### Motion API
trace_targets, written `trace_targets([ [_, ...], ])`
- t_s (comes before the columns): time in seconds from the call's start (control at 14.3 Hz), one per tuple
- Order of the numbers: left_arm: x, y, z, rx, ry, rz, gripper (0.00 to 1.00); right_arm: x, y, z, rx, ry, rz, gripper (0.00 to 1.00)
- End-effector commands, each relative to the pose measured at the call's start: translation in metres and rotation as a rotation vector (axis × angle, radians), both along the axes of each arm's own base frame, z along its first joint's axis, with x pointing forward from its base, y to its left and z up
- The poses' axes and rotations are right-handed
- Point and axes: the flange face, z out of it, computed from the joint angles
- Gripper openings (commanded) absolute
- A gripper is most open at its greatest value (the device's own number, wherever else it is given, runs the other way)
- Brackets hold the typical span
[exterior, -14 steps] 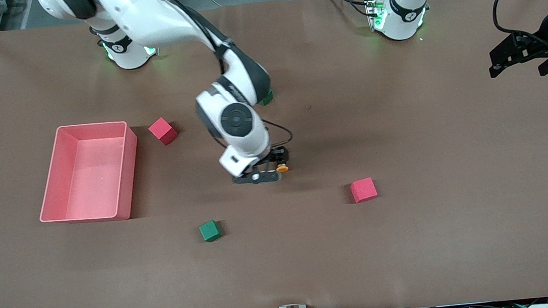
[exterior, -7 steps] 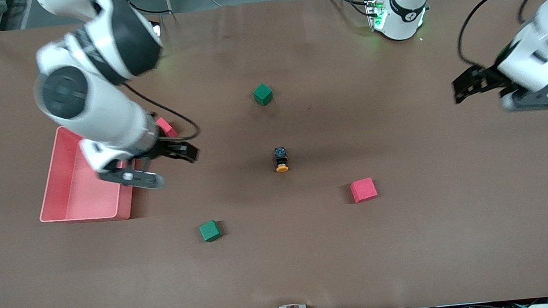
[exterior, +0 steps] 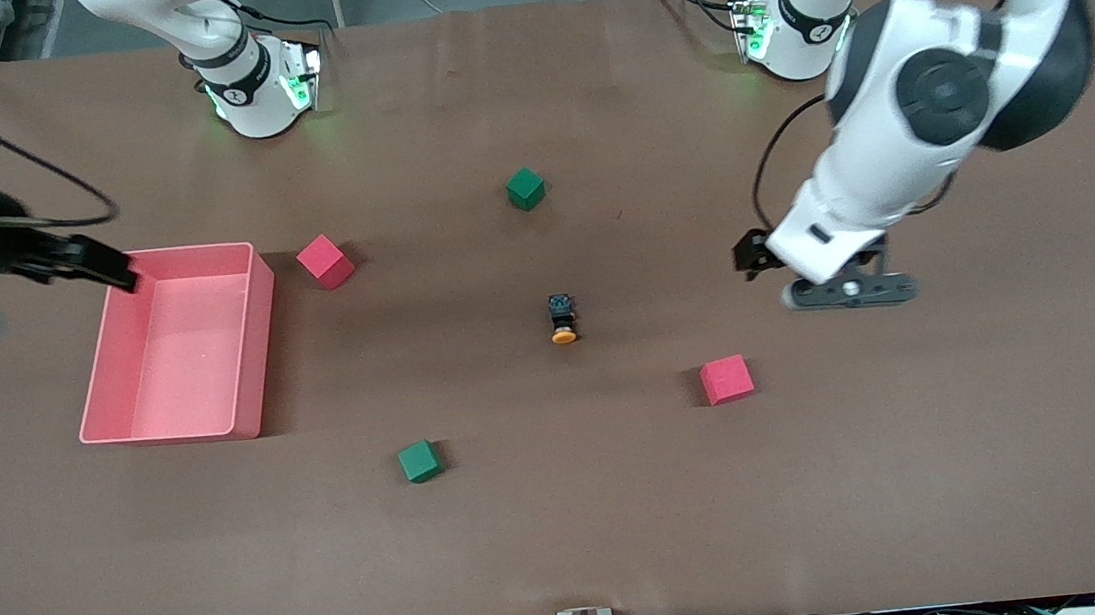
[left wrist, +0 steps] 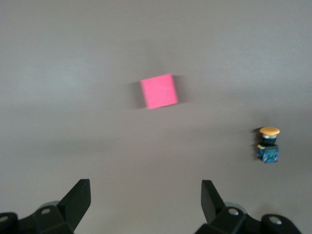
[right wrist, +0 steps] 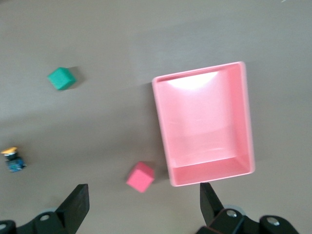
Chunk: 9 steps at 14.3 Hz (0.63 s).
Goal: Place and upright button with both arms
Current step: 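Lower the left gripper over the button while the right gripper withdraws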
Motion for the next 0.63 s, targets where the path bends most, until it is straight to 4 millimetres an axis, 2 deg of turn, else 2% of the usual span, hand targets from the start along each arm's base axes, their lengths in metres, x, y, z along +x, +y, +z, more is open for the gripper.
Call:
trace_targets([
  [0.0, -0.002, -0.04, -0.045, -0.016, 0.007, -0.014, 1.0, -0.014, -0.025, -0.001, -0.06, 0.007, 0.062, 1.0],
  [0.35, -0.017, -0.108, -0.114, -0.026, 0.006, -0.036, 1.0, -0.025, -0.054, 0.004, -0.055, -0.007, 0.132, 1.0],
  [0.42, -0.022, -0.128, -0.133, -0.023, 0.002, -0.022, 1.0, -0.027, -0.058, 0.006, -0.052, -0.012, 0.137, 1.0],
  [0.56, -0.031, -0.158, -0.159, -0.032, -0.017, 0.015, 1.0, -0.036, -0.058, 0.007, -0.038, -0.032, 0.139, 1.0],
])
